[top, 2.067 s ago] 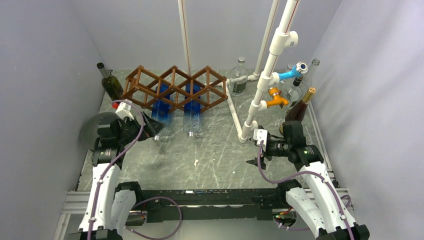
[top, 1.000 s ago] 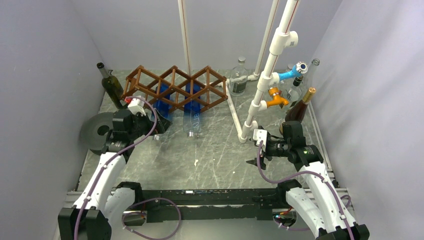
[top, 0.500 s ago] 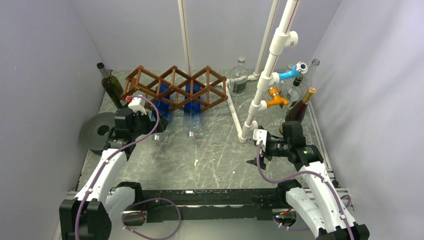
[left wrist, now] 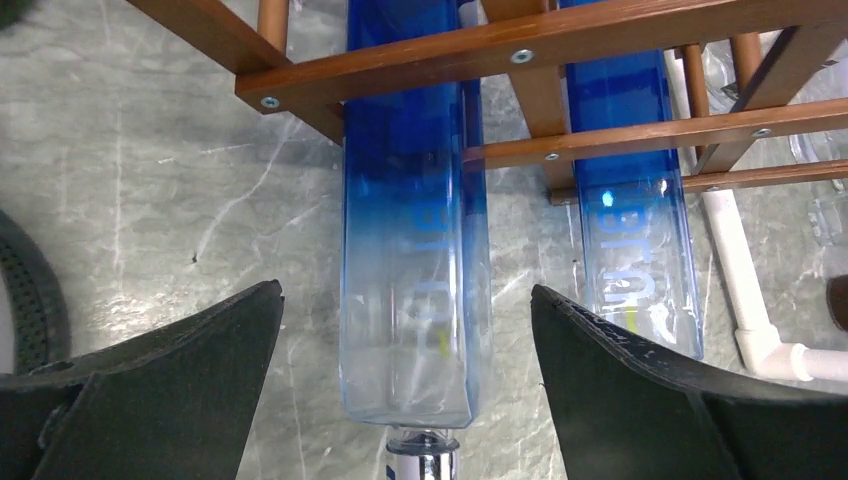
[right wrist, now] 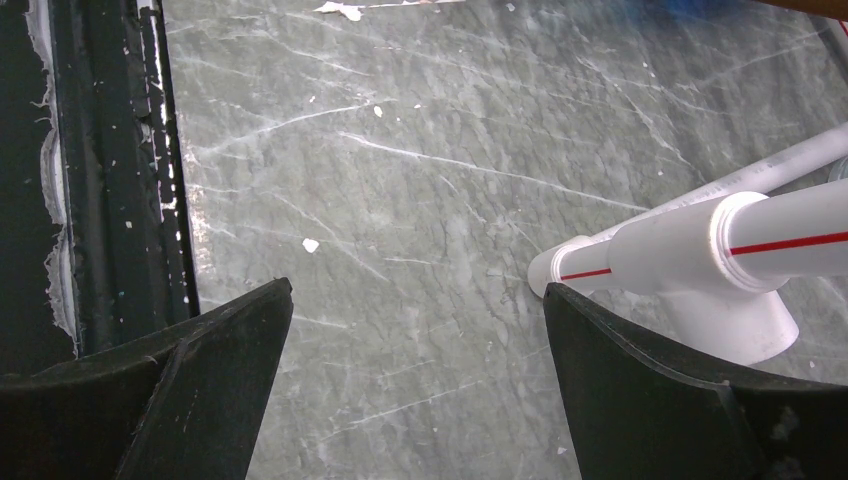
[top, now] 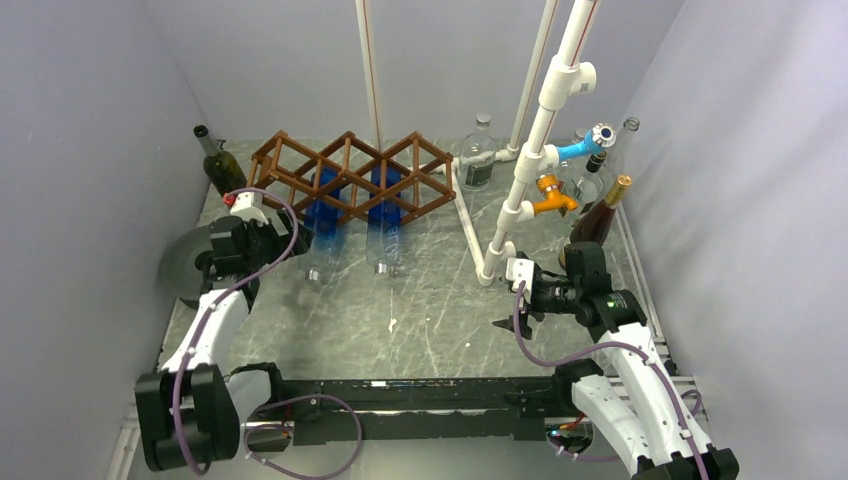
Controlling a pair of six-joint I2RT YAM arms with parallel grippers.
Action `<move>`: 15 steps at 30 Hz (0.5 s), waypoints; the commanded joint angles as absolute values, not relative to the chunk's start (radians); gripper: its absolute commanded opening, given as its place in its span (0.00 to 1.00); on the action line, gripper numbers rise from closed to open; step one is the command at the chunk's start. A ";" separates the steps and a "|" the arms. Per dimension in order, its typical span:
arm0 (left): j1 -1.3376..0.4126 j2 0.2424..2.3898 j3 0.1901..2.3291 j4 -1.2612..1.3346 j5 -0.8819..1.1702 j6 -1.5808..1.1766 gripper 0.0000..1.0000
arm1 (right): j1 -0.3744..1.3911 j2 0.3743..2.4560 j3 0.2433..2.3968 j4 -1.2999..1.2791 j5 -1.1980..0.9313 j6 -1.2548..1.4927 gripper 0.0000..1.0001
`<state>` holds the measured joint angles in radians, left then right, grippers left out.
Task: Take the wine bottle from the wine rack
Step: Pick up the wine bottle from the wine rack.
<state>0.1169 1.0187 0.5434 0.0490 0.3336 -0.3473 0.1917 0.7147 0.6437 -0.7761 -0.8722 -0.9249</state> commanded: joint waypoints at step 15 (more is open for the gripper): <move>0.203 1.376 0.588 0.330 0.703 -0.488 1.00 | 0.196 0.712 0.646 -0.751 -0.887 -0.948 1.00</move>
